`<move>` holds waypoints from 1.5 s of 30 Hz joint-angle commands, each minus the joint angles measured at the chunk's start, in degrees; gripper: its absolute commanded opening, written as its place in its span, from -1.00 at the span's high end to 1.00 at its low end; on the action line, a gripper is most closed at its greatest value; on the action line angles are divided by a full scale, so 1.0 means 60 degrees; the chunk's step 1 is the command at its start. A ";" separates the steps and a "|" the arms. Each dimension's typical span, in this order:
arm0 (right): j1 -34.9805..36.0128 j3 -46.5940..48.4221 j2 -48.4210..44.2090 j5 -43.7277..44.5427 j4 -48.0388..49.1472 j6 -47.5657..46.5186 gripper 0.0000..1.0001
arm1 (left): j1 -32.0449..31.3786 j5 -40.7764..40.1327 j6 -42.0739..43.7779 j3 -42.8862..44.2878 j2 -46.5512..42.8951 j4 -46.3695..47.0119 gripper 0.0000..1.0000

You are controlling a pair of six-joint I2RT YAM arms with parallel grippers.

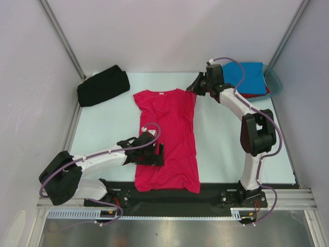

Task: Fold and stack the t-shirts
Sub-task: Fold the tshirt

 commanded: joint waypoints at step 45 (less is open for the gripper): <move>0.1778 0.4222 0.2455 -0.1000 -0.1645 -0.1129 0.96 | 0.0909 0.0518 0.0296 -0.0648 -0.0196 0.0436 -1.00</move>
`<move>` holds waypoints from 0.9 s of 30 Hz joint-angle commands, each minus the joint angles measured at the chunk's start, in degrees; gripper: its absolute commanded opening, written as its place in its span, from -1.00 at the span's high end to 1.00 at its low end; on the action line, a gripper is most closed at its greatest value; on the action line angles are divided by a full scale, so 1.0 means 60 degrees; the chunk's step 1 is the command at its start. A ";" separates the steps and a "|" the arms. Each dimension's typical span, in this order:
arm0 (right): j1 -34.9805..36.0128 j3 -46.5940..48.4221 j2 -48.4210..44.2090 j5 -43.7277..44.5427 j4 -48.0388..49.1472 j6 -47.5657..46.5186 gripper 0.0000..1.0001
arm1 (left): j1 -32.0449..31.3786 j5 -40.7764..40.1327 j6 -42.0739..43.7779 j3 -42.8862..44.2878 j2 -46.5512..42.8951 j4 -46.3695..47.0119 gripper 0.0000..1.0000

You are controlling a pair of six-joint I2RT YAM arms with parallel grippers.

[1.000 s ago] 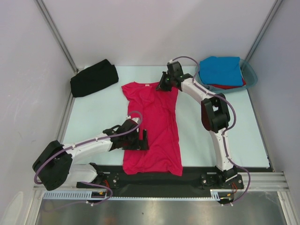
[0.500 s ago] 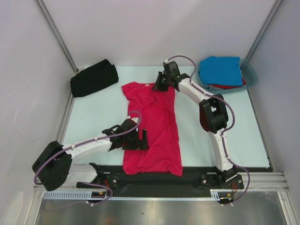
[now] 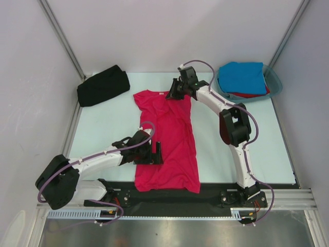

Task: Fold and stack the t-shirts
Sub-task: Fold the tshirt

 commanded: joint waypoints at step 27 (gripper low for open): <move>-0.0099 -0.0107 0.0026 -0.1773 0.0792 0.0306 0.93 | 0.0158 -0.0170 0.0296 -0.0098 0.0537 -0.0074 -1.00</move>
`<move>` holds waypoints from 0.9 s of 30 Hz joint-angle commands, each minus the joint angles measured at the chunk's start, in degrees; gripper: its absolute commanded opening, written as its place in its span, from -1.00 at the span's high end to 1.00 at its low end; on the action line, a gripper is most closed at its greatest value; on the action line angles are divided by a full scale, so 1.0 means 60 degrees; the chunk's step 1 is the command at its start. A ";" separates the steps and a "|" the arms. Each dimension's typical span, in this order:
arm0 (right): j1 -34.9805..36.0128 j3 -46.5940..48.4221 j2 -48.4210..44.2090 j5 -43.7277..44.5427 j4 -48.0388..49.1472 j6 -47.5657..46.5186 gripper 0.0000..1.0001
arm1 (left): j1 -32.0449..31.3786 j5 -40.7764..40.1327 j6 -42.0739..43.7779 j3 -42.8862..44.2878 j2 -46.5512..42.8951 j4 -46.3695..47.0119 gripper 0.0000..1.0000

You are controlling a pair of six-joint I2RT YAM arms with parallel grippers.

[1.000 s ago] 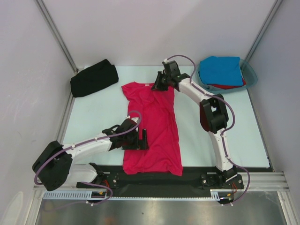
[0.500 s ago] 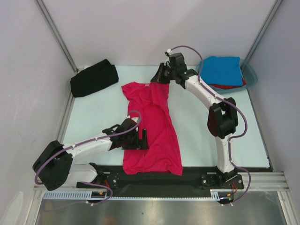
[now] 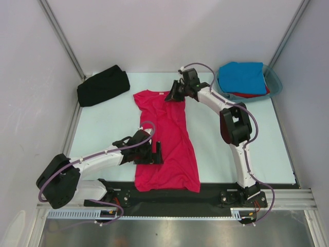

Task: Fold and stack the t-shirts
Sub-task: Fold the tshirt

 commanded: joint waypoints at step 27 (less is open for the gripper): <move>0.0252 -0.5623 -0.6691 0.6489 -0.2610 -0.2016 -0.35 | 0.0133 -0.0477 0.0340 0.0210 -0.0102 -0.0444 -1.00</move>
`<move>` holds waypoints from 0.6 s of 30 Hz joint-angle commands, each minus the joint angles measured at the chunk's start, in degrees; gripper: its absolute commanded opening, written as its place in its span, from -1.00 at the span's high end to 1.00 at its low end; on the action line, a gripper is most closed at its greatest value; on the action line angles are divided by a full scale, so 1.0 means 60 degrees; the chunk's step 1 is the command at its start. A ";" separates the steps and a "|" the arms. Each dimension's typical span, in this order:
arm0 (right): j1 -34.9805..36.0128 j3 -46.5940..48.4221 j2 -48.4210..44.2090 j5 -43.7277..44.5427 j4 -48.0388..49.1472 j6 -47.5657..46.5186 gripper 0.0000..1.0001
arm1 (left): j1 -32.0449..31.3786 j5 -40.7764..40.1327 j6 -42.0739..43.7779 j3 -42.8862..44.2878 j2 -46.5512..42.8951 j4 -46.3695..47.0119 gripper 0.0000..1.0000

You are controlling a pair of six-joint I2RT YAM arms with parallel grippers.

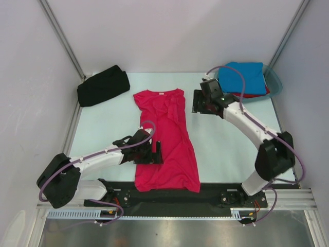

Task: Fold and stack the t-shirts
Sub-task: Fold the tshirt

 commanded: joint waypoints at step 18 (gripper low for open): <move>0.0597 -0.8947 -1.0789 -0.2977 -0.0905 0.5703 -0.11 | -0.0017 -0.0323 0.0538 0.0453 -0.1215 0.0196 -1.00</move>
